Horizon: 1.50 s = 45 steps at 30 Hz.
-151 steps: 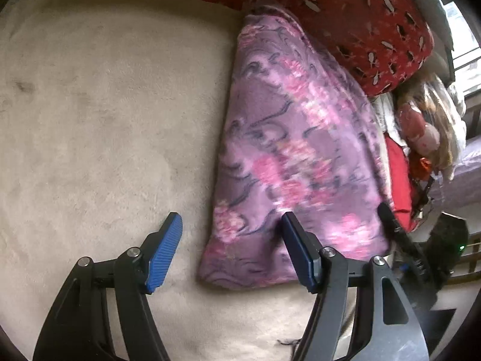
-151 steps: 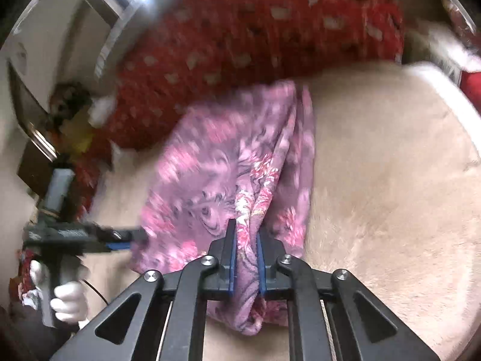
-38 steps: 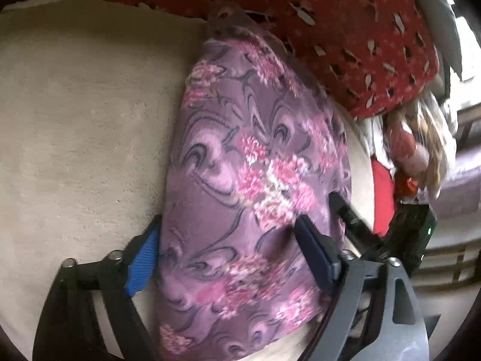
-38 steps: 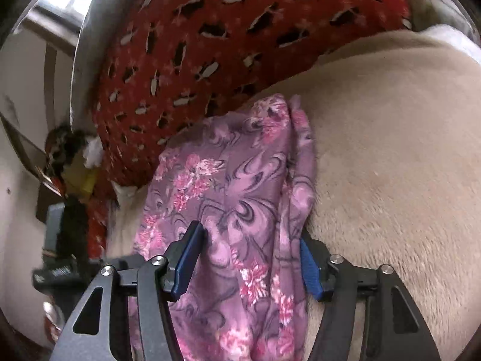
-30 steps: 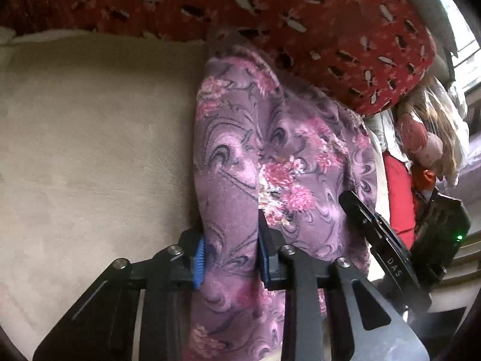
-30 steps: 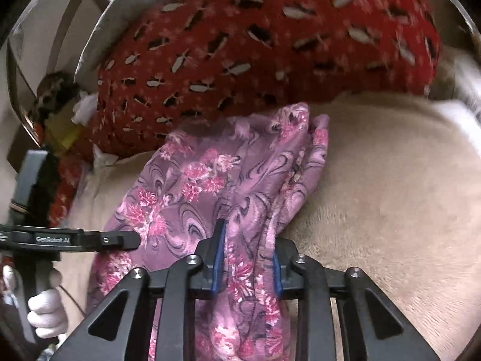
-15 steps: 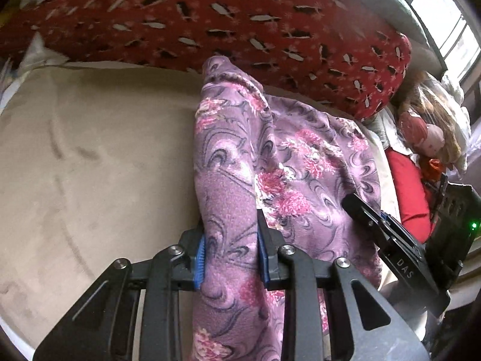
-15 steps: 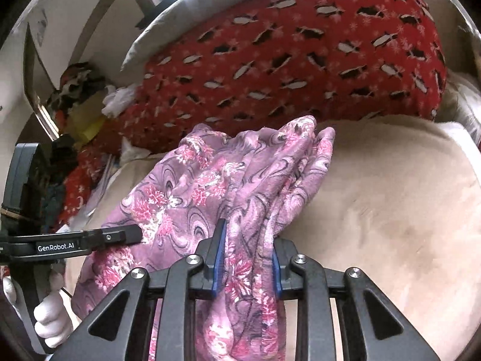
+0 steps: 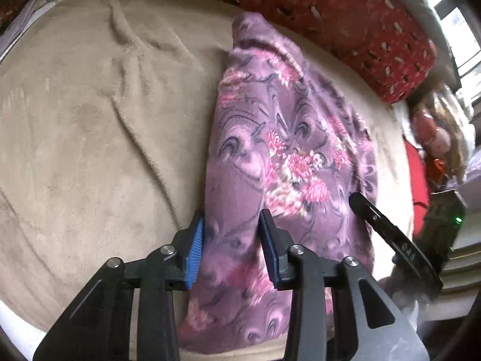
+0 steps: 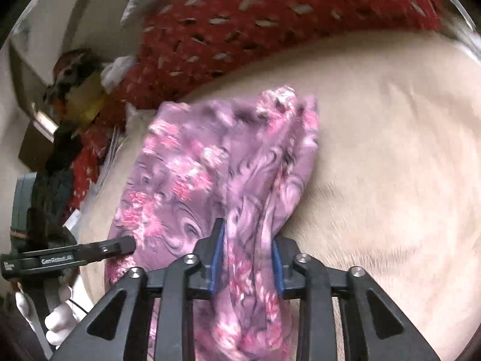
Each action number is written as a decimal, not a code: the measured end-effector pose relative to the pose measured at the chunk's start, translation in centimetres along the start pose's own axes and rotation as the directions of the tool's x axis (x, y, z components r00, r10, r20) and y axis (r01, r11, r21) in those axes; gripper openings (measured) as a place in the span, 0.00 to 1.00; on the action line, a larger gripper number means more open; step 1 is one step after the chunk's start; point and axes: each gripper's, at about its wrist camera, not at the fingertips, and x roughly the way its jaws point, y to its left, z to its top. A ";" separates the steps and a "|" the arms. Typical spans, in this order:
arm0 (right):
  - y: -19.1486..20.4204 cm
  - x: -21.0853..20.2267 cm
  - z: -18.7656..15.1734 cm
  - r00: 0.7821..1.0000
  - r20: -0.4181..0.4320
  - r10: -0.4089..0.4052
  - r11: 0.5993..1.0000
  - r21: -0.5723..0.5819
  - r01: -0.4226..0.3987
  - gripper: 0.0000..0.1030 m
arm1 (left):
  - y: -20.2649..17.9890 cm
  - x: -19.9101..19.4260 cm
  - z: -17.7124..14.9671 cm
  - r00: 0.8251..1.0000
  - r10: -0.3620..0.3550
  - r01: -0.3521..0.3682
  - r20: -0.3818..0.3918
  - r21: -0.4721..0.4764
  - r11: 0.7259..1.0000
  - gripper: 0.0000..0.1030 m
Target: Fold small clothes
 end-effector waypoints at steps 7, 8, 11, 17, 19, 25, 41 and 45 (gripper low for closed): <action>0.0 -2.6 3.0 0.993 0.121 -0.018 0.999 0.039 0.014 0.34 | -1.7 -3.0 2.4 0.987 0.059 -0.073 0.147 0.091 0.993 0.33; 0.6 -2.3 3.6 0.992 0.125 -0.016 1.000 0.014 0.014 0.34 | -2.4 -2.6 3.4 0.986 0.071 -0.088 0.152 0.106 0.990 0.33; 2.3 -0.7 5.4 0.993 0.120 -0.008 0.998 -0.067 0.016 0.33 | -3.8 -0.6 6.0 0.985 0.094 -0.113 0.144 0.131 0.985 0.33; 1.1 3.4 7.1 0.989 0.088 -0.122 0.987 -0.098 0.131 0.30 | -4.7 5.1 9.9 0.968 0.227 -0.240 0.105 0.133 0.962 0.55; -1.0 4.8 7.3 0.990 0.043 -0.134 0.989 -0.052 0.136 0.07 | -4.2 6.5 10.6 0.968 0.238 -0.247 0.085 0.116 0.962 0.64; -1.5 1.5 7.7 0.995 0.076 -0.062 0.998 -0.009 0.063 0.12 | -0.7 3.5 10.2 0.994 0.103 -0.103 0.022 0.003 0.995 0.62; 2.2 -4.3 -3.1 0.999 -0.011 0.044 0.990 -0.137 -0.045 0.21 | 1.3 -1.3 -3.1 0.986 0.160 -0.162 0.041 0.076 0.984 0.66; 2.2 -2.9 -5.2 0.991 -0.051 -0.123 0.967 -0.230 0.108 0.20 | 1.8 1.0 -5.5 0.976 0.217 -0.216 -0.010 0.091 0.972 0.71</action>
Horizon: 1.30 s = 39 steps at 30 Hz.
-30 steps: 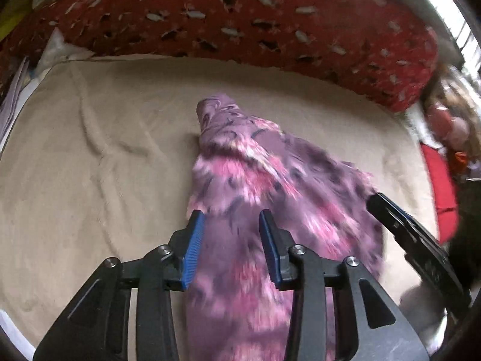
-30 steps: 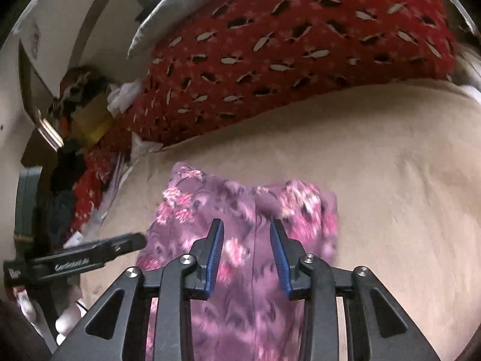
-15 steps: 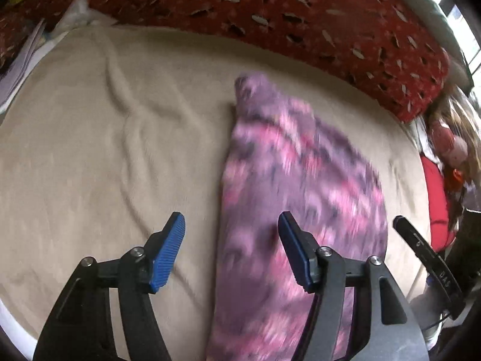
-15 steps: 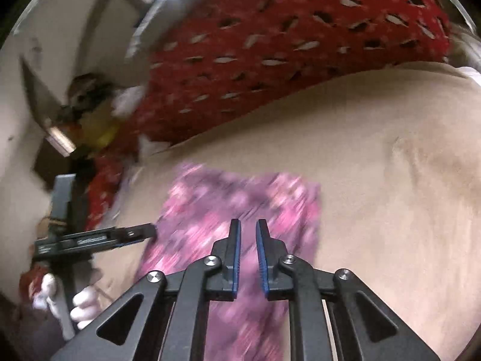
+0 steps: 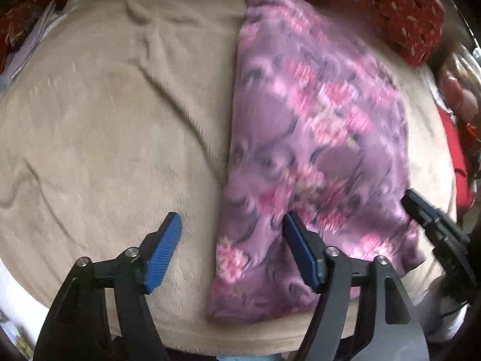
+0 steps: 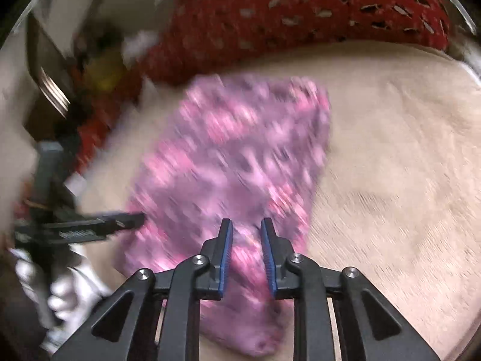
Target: Fold small clothes
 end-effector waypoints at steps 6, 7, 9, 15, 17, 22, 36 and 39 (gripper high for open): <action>0.3 -2.9 -1.8 1.000 -0.003 -0.001 1.000 0.019 0.001 0.25 | -0.1 -1.2 -2.8 1.000 0.012 -0.012 0.008 0.030 0.999 0.72; 0.1 -2.5 -2.0 1.000 -0.026 -0.013 1.000 0.012 0.013 0.26 | 0.1 -0.9 -3.2 1.000 0.020 -0.020 0.010 0.025 0.999 0.76; -0.3 -1.3 -3.8 0.995 -0.087 -0.050 0.999 0.014 0.051 0.30 | 0.4 -0.9 -3.6 0.999 0.027 -0.027 0.023 0.006 1.000 0.80; -1.0 -1.0 -5.2 0.998 -0.041 -0.053 0.995 0.079 0.057 0.38 | 1.2 -0.8 -4.5 0.999 0.024 -0.024 0.038 -0.003 1.000 0.84; -0.9 -1.1 -5.3 0.997 -0.030 -0.069 0.995 0.072 0.071 0.39 | 1.4 -0.7 -4.7 0.999 0.019 -0.019 0.044 -0.002 1.000 0.85; -0.4 -0.9 -5.7 0.997 0.003 -0.081 0.992 0.101 0.080 0.45 | 2.3 -0.9 -5.4 0.999 0.001 0.000 0.052 -0.005 1.000 0.87; -1.3 -3.2 -7.7 0.998 -0.031 -0.049 0.982 0.181 0.054 0.52 | 4.5 -0.6 -8.4 1.000 -0.013 0.014 0.006 -0.047 0.999 0.97; -1.1 -3.9 -8.1 0.996 -0.046 -0.077 0.981 0.177 0.084 0.57 | 5.7 -0.7 -9.9 1.000 0.015 -0.016 -0.010 -0.062 0.998 0.97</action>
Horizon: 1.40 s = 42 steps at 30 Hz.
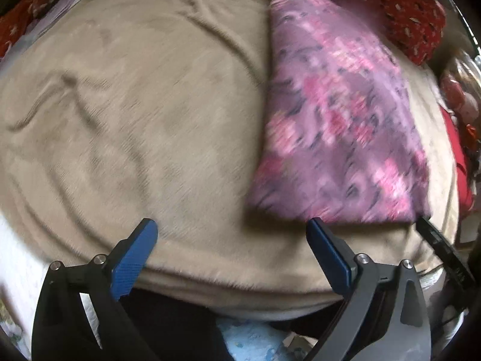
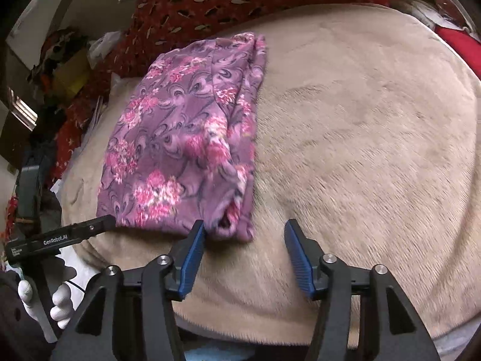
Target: Fold small clothes
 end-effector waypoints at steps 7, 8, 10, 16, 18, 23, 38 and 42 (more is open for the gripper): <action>0.5 -2.6 -0.8 0.998 0.038 -0.050 0.999 0.007 0.050 0.61 | 2.5 -2.2 -3.2 0.999 0.009 -0.007 0.049 -0.048 0.999 0.97; 0.9 -3.2 -0.8 0.997 0.057 -0.054 0.998 -0.006 0.055 0.63 | 2.3 -3.0 -3.4 0.997 0.013 -0.009 0.076 -0.044 0.999 0.97; 1.9 -4.2 -0.8 0.992 0.082 -0.095 0.994 -0.036 0.099 0.77 | 1.8 -4.4 -3.9 0.991 0.018 -0.015 0.131 -0.019 1.000 0.97; 4.3 -6.5 -1.1 0.972 0.153 -0.180 0.975 -0.104 0.197 0.87 | -1.6 -7.0 -5.2 0.977 0.030 -0.046 0.212 0.070 0.996 0.97; 4.8 -7.4 -1.3 0.960 0.194 -0.203 0.965 -0.127 0.230 0.88 | -2.2 -7.5 -4.8 0.976 0.023 -0.044 0.218 0.091 0.995 0.97; 5.4 -9.1 -1.7 0.934 0.262 -0.244 0.944 -0.157 0.291 0.89 | -3.9 -8.0 -4.2 0.975 0.030 -0.060 0.221 0.129 0.990 0.97; 5.0 -11.2 -1.3 0.912 0.308 -0.270 0.935 -0.144 0.325 0.89 | -3.6 -9.5 -4.5 0.937 0.129 -0.162 0.324 0.078 0.984 0.97; 5.2 -11.6 -1.4 0.904 0.329 -0.273 0.930 -0.150 0.335 0.89 | -4.3 -10.0 -5.0 0.927 0.127 -0.171 0.353 0.096 0.981 0.97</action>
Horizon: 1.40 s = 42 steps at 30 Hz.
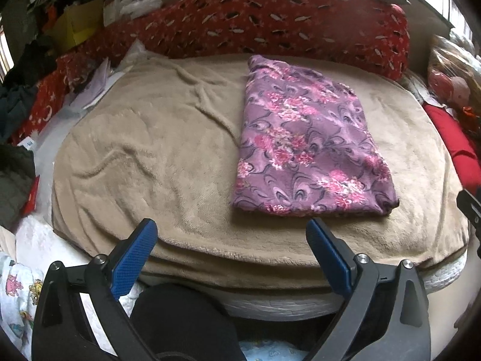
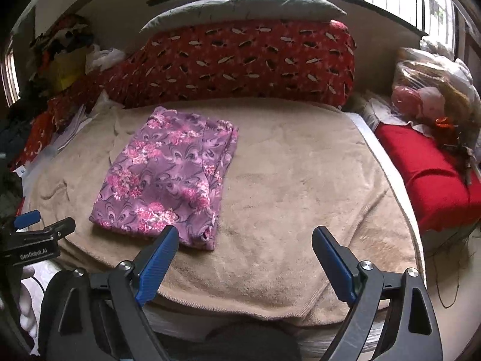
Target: Fold small clothes
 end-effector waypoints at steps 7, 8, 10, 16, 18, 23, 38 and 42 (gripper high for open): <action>0.0 -0.3 -0.2 1.000 0.007 -0.001 1.000 -0.010 0.001 0.89 | -1.3 -0.7 -0.4 1.000 -0.013 0.013 0.006 0.026 1.000 0.97; 0.0 -0.4 -0.2 1.000 0.007 -0.002 1.000 -0.011 0.002 0.89 | -1.5 -0.8 -0.5 1.000 -0.012 0.012 0.009 0.028 1.000 0.97; 0.0 -0.6 -0.3 1.000 0.011 -0.002 1.000 -0.015 0.002 0.90 | -1.9 -1.2 -0.6 1.000 -0.011 0.011 0.019 0.035 0.999 0.97; -0.2 -1.4 -0.4 1.000 0.026 -0.002 1.000 -0.012 0.003 0.91 | -2.7 -2.2 -0.8 0.999 -0.017 0.015 0.040 0.037 0.999 0.97; -0.3 -1.5 -0.4 1.000 0.027 0.001 1.000 -0.010 -0.001 0.91 | -2.8 -2.4 -0.9 0.999 -0.022 0.020 0.041 0.033 0.999 0.97; -0.4 -1.9 -0.6 0.999 0.032 0.007 1.000 -0.005 -0.006 0.91 | -3.7 -3.0 -1.6 0.999 -0.035 0.033 0.042 0.047 0.998 0.97; -0.5 -3.3 -1.5 0.999 0.034 0.034 0.999 0.015 -0.035 0.92 | -4.5 -5.3 -2.9 0.994 -0.087 0.084 0.067 0.059 0.995 0.97; -0.4 -3.4 -1.5 0.999 0.034 0.042 0.999 0.016 -0.042 0.92 | -4.5 -5.5 -3.0 0.994 -0.086 0.081 0.067 0.063 0.995 0.97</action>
